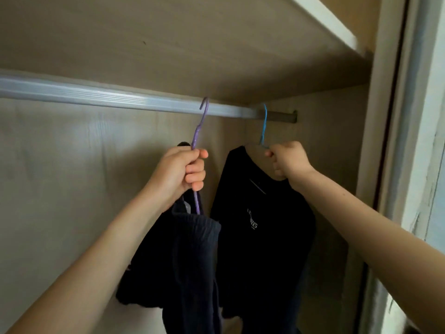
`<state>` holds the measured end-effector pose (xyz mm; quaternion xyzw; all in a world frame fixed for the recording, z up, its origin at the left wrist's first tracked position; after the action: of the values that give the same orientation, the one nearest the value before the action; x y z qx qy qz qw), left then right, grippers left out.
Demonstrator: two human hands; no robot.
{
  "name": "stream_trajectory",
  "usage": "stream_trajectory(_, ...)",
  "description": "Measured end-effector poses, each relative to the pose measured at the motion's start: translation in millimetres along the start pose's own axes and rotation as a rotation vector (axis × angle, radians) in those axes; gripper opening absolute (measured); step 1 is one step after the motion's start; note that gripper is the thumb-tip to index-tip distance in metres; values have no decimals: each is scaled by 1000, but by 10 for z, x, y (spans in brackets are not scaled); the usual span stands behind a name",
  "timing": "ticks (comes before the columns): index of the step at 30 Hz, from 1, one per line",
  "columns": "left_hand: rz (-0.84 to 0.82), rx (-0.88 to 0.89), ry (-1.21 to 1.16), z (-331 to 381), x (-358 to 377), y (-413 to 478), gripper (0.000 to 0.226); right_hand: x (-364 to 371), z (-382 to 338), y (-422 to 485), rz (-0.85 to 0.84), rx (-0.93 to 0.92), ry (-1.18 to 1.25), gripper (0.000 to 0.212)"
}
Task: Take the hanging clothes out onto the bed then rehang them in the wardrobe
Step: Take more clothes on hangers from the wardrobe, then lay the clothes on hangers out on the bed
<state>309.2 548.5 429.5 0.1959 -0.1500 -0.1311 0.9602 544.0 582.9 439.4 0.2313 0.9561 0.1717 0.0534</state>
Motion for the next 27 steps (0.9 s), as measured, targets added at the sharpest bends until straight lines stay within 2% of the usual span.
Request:
stream_trajectory(2,-40,-22,89,-93,-46,-175,29,-123,182,-259,-28,58,28,30)
stream_trajectory(7,-81,-98,517,-713,-191,-696,28,-519,723,-1118,-58,142,89,30)
stream_trajectory(10,-91,-100,651,-1166,-290,-1050,27,-840,1168,-1636,-68,203,23,33)
stream_trajectory(13,-197,-58,833,-1518,-258,-1456,27,-1204,1573,-2237,-42,300,-41,33)
stream_trajectory(18,-436,-234,783,-1782,138,-2176,30,-1887,1869,-3341,42,437,-43,31)
stream_trajectory(21,-590,-267,765,-1778,508,-2575,23,-2380,1886,-3975,149,470,-70,33)
stream_trajectory(24,-722,-272,701,-1758,900,-2882,23,-2847,1756,-4590,302,464,-98,36)
stream_trajectory(27,-843,-271,617,-1801,1346,-3170,25,-3305,1626,-5250,523,500,-92,32)
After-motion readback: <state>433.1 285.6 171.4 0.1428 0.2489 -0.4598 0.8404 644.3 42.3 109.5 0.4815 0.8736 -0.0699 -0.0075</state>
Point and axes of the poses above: each hand's wrist, its own y-axis towards the middle knuckle, its own x-axis out of the palm, z = x × y, the point moved 5 cm from there along y, towards the middle knuckle, and after that the axes turned 4 degrees about z, right-handed, at the moved point
